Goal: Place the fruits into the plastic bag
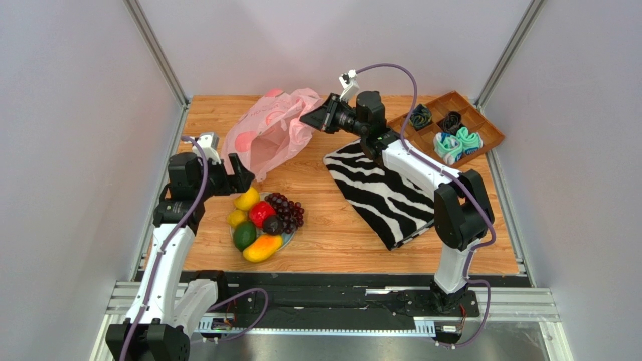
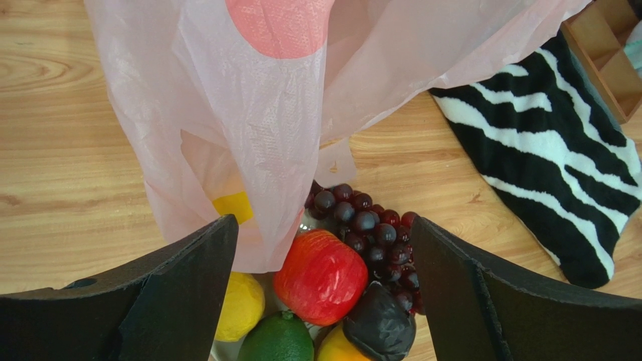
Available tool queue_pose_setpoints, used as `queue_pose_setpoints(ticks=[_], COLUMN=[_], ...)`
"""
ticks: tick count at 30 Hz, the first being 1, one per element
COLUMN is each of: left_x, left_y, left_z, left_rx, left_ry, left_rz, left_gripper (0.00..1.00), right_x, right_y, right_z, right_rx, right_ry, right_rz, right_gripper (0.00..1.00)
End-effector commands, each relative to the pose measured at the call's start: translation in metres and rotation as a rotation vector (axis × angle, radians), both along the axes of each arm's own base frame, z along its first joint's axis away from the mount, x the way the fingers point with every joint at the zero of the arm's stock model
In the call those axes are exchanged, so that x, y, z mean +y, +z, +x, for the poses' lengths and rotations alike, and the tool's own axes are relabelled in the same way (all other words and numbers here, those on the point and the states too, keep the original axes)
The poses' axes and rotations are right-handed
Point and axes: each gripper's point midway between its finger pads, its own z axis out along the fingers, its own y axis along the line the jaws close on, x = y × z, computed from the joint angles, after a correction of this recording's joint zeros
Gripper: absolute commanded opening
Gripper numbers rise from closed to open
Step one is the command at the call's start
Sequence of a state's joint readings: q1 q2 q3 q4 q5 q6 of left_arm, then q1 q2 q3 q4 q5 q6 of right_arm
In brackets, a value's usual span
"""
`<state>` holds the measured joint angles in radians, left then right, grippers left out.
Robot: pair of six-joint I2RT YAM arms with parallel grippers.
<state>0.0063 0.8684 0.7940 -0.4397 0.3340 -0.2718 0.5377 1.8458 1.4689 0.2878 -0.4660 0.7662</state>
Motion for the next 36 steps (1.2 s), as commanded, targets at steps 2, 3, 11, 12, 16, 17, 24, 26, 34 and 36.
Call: queue_pose_setpoints(ticks=[2, 3, 11, 12, 16, 17, 24, 26, 34, 36], left_x=[-0.003, -0.004, -0.013, -0.013, -0.021, -0.023, -0.032, -0.038, -0.054, -0.056], left_y=[0.003, -0.003, -0.024, -0.021, -0.019, -0.019, 0.035, 0.070, 0.165, 0.173], left_z=[0.003, 0.005, 0.019, 0.021, 0.022, 0.022, 0.022, 0.022, 0.034, 0.044], left_rx=[-0.011, 0.018, 0.133, 0.127, 0.121, 0.120, -0.012, -0.096, -0.324, -0.344], left_ry=[-0.018, -0.027, -0.072, -0.075, -0.113, -0.126, -0.163, -0.182, -0.250, -0.261], left_rz=[-0.003, -0.005, -0.037, -0.040, -0.068, -0.075, -0.121, -0.149, -0.261, -0.267], left_gripper=[0.94, 0.94, 0.68, 0.63, 0.44, 0.35, 0.00, 0.00, 0.00, 0.00], right_x=[-0.005, -0.004, -0.003, -0.003, -0.004, -0.005, -0.011, -0.017, -0.041, -0.042], right_y=[0.039, 0.039, 0.038, 0.037, 0.037, 0.038, 0.024, 0.017, -0.005, -0.004], right_z=[-0.004, -0.005, -0.009, -0.009, -0.010, -0.010, -0.006, -0.003, 0.013, 0.012], right_rx=[-0.085, -0.080, -0.074, -0.074, -0.081, -0.084, -0.091, -0.080, -0.092, -0.093], right_ry=[0.009, 0.012, 0.033, 0.033, 0.032, 0.029, 0.008, -0.022, -0.130, -0.127], right_rz=[0.046, 0.051, 0.058, 0.055, 0.046, 0.043, -0.068, -0.131, -0.315, -0.323], right_gripper=[0.00, 0.00, 0.00, 0.00, 0.00, 0.00, 0.00, 0.00, 0.14, 0.36])
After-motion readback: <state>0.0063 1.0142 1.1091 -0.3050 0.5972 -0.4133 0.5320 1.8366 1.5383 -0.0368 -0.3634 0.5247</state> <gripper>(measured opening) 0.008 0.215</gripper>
